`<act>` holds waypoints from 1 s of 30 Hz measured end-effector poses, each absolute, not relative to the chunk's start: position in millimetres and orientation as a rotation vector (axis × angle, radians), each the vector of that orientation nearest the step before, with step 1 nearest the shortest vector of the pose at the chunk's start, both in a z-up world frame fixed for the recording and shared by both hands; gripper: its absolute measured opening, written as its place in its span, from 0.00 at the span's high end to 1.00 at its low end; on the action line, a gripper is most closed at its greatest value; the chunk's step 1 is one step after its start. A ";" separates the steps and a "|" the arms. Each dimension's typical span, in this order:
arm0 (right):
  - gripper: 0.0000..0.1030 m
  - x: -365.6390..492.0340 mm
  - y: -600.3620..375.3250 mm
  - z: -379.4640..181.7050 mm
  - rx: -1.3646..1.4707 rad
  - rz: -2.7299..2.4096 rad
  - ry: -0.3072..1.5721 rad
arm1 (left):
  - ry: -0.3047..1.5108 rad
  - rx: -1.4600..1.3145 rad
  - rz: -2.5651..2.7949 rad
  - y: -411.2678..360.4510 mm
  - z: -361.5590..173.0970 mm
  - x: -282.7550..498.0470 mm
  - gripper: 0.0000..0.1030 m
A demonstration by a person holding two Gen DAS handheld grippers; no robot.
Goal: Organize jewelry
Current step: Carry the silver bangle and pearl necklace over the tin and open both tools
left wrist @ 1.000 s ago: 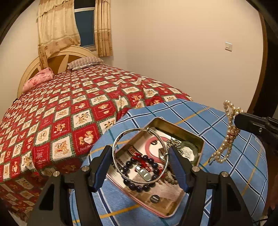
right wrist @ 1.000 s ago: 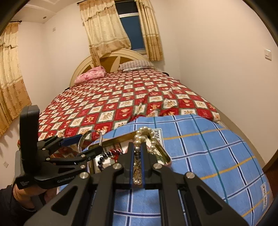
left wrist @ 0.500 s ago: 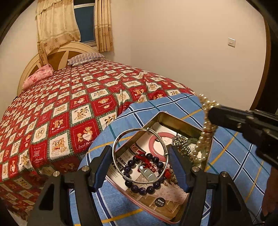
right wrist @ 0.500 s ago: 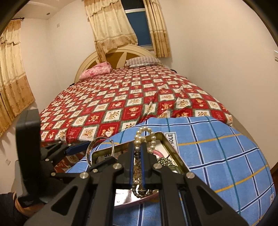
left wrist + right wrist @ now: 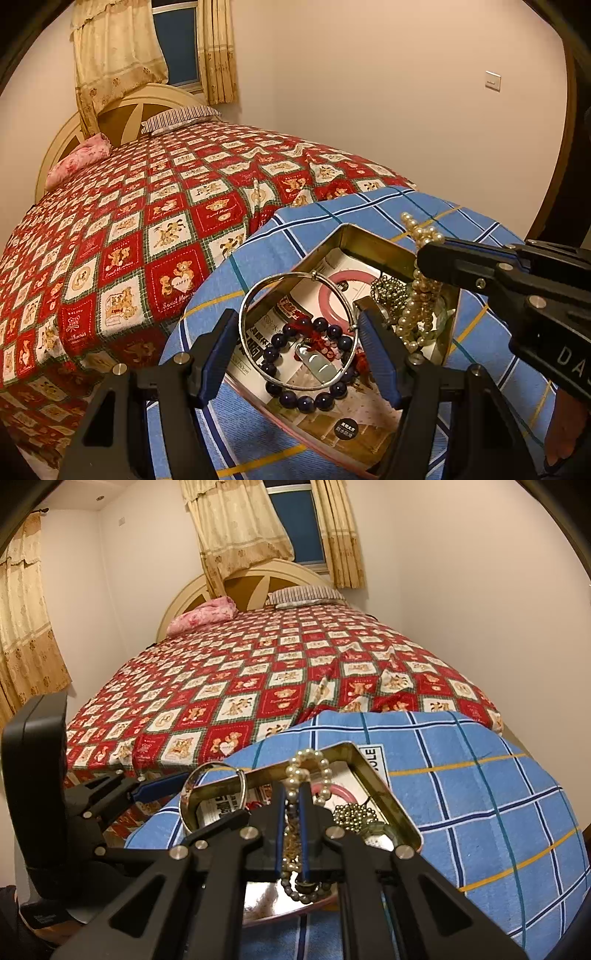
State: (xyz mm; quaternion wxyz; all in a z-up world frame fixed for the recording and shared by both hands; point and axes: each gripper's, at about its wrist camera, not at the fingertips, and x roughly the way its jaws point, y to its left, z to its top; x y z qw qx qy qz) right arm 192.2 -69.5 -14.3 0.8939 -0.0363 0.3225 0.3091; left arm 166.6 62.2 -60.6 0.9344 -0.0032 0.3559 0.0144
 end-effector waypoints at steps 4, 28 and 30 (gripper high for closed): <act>0.91 193.2 -67.1 -18.5 -0.083 0.640 0.677 | 0.738 -0.005 0.030 63.7 -65.1 168.5 0.35; 0.91 202.8 -66.3 -43.2 -0.111 0.608 0.743 | 0.752 0.016 0.021 63.0 -75.2 171.0 0.35; 0.91 202.8 -66.6 -43.7 -0.116 0.602 0.743 | 0.748 0.014 0.014 63.1 -74.9 168.8 0.35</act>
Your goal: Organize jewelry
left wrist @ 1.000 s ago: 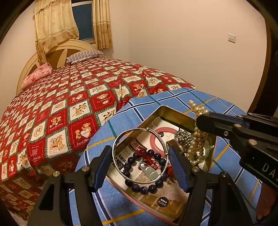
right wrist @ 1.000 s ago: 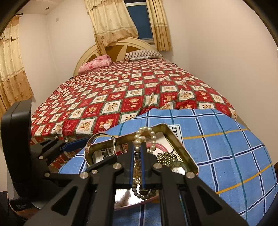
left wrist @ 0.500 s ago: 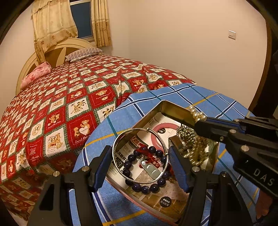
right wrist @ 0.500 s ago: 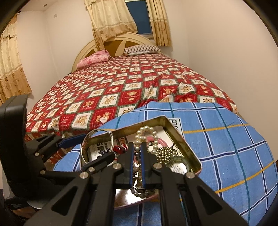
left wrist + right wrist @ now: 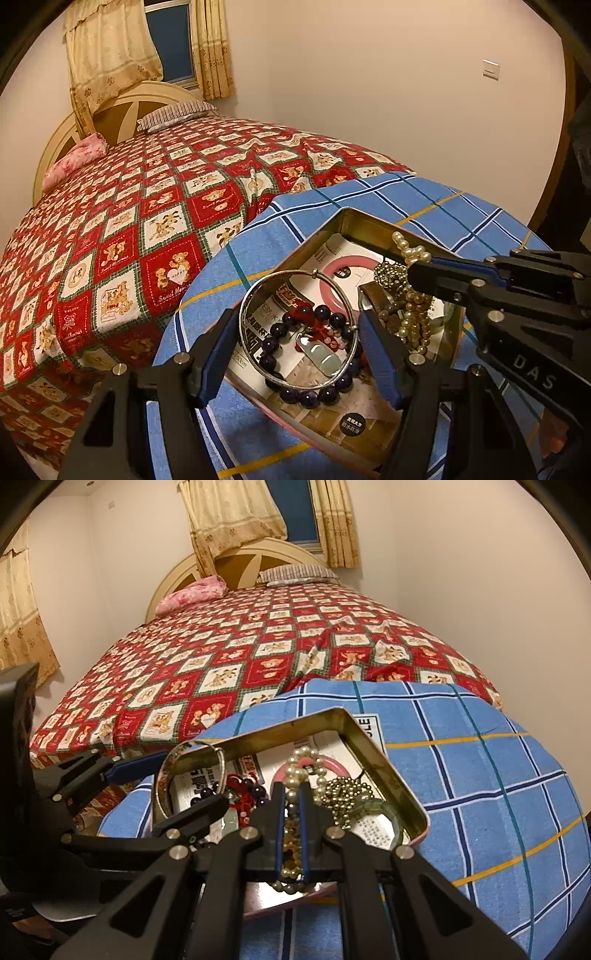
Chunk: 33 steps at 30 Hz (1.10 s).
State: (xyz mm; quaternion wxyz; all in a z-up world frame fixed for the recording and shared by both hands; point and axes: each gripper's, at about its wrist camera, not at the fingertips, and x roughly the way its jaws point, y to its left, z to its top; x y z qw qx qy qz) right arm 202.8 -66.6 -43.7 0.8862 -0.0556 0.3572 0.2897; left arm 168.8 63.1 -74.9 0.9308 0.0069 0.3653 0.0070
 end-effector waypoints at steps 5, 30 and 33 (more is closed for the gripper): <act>0.80 202.4 -70.9 -44.4 -0.105 0.581 0.738 | 0.742 0.012 0.023 63.8 -69.1 160.1 0.27; 0.31 112.5 -134.9 5.8 0.016 0.484 0.595 | 0.553 -0.046 0.110 72.8 4.2 57.1 0.25; 0.31 104.6 -133.9 12.2 0.010 0.490 0.575 | 0.545 -0.052 0.109 73.0 8.9 52.6 0.24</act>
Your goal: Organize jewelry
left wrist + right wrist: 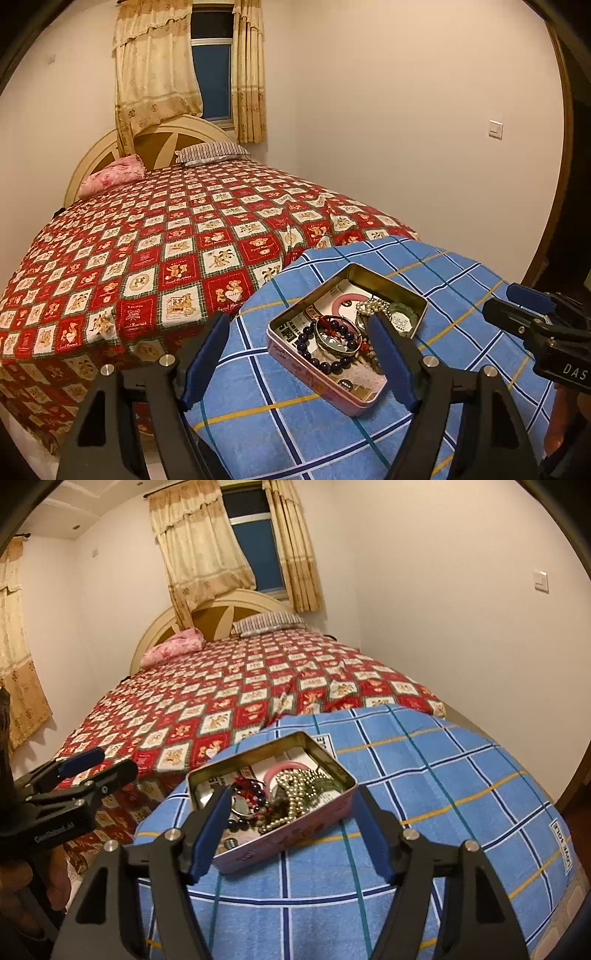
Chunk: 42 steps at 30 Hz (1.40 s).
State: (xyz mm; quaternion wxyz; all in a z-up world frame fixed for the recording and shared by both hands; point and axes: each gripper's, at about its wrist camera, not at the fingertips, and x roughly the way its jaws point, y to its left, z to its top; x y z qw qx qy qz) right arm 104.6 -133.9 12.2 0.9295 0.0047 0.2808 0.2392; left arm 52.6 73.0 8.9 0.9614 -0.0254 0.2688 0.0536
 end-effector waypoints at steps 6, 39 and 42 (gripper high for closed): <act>0.28 93.8 -130.3 20.7 0.001 0.489 0.545 | 0.523 -0.043 0.097 67.3 17.7 43.7 0.24; 0.20 77.7 -131.2 29.9 -0.005 0.499 0.482 | 0.506 -0.047 0.084 61.9 28.9 33.9 0.24; 0.20 78.0 -130.9 29.1 -0.010 0.500 0.484 | 0.508 -0.046 0.081 62.0 28.1 34.3 0.23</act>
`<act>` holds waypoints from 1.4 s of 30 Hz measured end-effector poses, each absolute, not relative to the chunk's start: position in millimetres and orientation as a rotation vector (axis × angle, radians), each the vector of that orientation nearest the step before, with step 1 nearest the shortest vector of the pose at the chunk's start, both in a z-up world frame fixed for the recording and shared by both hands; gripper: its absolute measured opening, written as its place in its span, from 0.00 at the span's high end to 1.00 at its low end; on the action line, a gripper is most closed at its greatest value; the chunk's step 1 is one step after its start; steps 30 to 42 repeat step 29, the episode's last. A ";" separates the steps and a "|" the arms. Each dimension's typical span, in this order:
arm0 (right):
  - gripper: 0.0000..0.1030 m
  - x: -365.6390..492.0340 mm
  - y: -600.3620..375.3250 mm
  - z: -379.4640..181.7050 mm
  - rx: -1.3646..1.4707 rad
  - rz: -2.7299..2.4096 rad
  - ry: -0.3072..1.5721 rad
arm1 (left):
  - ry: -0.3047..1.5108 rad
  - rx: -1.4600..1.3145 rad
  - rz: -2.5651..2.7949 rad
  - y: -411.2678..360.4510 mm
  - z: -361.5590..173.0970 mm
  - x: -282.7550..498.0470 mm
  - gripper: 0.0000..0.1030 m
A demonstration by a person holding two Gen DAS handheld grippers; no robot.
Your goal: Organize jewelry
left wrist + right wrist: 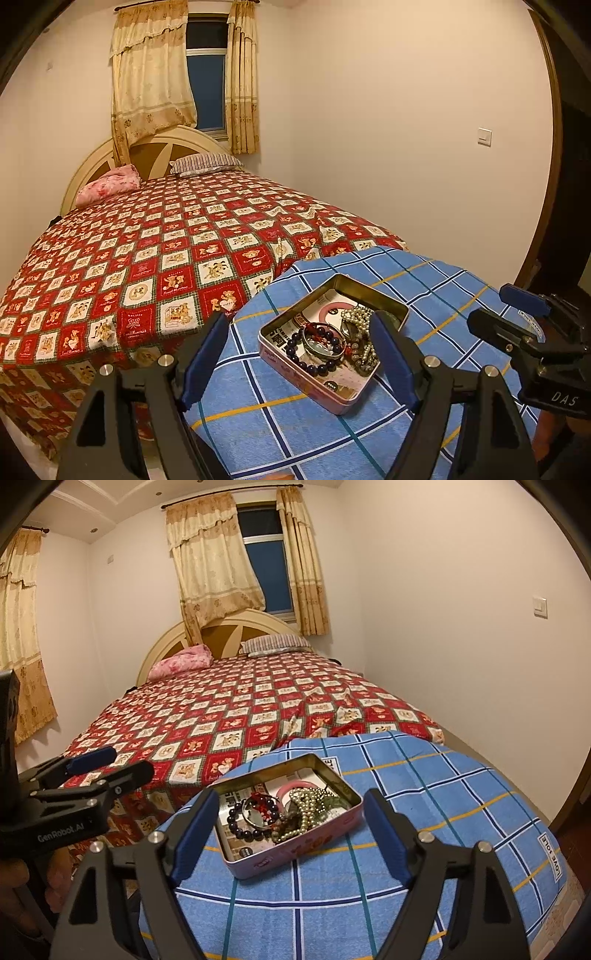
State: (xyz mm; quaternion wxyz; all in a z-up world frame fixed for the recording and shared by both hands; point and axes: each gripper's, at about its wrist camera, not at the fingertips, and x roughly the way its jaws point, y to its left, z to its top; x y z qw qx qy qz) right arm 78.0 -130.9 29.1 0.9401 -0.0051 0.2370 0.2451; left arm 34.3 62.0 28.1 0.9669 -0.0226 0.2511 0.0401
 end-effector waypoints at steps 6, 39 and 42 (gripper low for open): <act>0.20 77.1 -130.8 28.8 -0.012 0.504 0.481 | 0.493 -0.038 0.080 60.3 28.1 31.5 0.20; 0.19 72.0 -126.3 23.1 -0.026 0.515 0.490 | 0.430 -0.015 0.123 59.6 33.5 23.3 0.15; 0.19 72.0 -126.3 23.1 -0.026 0.515 0.490 | 0.430 -0.015 0.123 59.6 33.5 23.3 0.15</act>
